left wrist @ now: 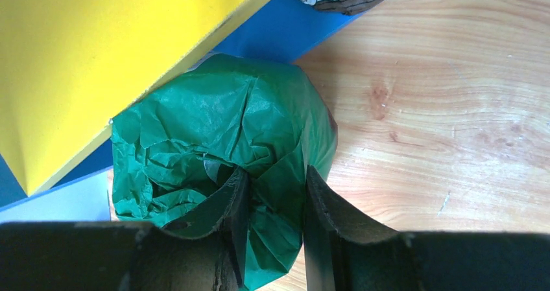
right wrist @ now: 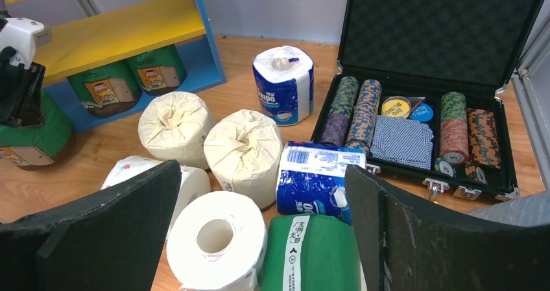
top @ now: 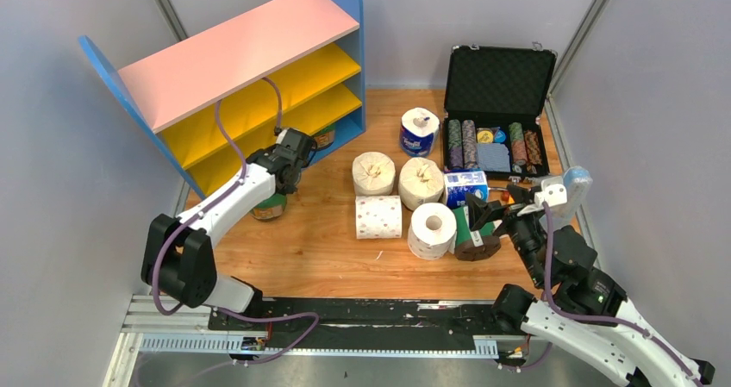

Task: Place and organize the paper towels onto the shelf
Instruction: Pick up the paper towel from the center of the board.

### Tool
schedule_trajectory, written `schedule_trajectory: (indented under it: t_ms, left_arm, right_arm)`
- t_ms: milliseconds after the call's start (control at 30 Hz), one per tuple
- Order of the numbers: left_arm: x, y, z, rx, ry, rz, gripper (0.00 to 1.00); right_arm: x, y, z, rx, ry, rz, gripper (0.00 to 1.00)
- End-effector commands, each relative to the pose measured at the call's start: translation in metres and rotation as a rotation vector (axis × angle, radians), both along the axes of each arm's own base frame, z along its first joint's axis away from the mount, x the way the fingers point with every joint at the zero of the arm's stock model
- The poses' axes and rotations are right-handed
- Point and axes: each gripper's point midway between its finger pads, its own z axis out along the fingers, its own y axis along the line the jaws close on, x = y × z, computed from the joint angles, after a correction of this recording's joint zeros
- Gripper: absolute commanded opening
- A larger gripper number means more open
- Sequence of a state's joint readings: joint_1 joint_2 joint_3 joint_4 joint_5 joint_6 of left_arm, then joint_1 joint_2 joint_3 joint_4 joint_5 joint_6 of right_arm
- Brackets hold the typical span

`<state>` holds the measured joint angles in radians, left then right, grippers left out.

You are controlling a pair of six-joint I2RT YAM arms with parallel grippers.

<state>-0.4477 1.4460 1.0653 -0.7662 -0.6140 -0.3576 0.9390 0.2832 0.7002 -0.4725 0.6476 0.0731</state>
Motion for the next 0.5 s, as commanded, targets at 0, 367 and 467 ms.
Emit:
schedule_trajectory:
  t_ms: [0, 367, 467]
  left_arm:
    - [0.026, -0.002, 0.032, -0.067, -0.123, -0.067, 0.25]
    - [0.03, 0.011, 0.017, -0.123, -0.092, -0.057, 0.25]
    - [0.032, 0.019, 0.02, -0.082, -0.1, -0.048, 0.25]
  right_arm:
    - [0.001, -0.003, 0.009, 0.032, -0.03, -0.015, 1.0]
    - [0.0, -0.003, 0.009, 0.033, -0.031, -0.014, 1.0]
    - [0.0, -0.004, 0.009, 0.033, -0.032, -0.015, 1.0]
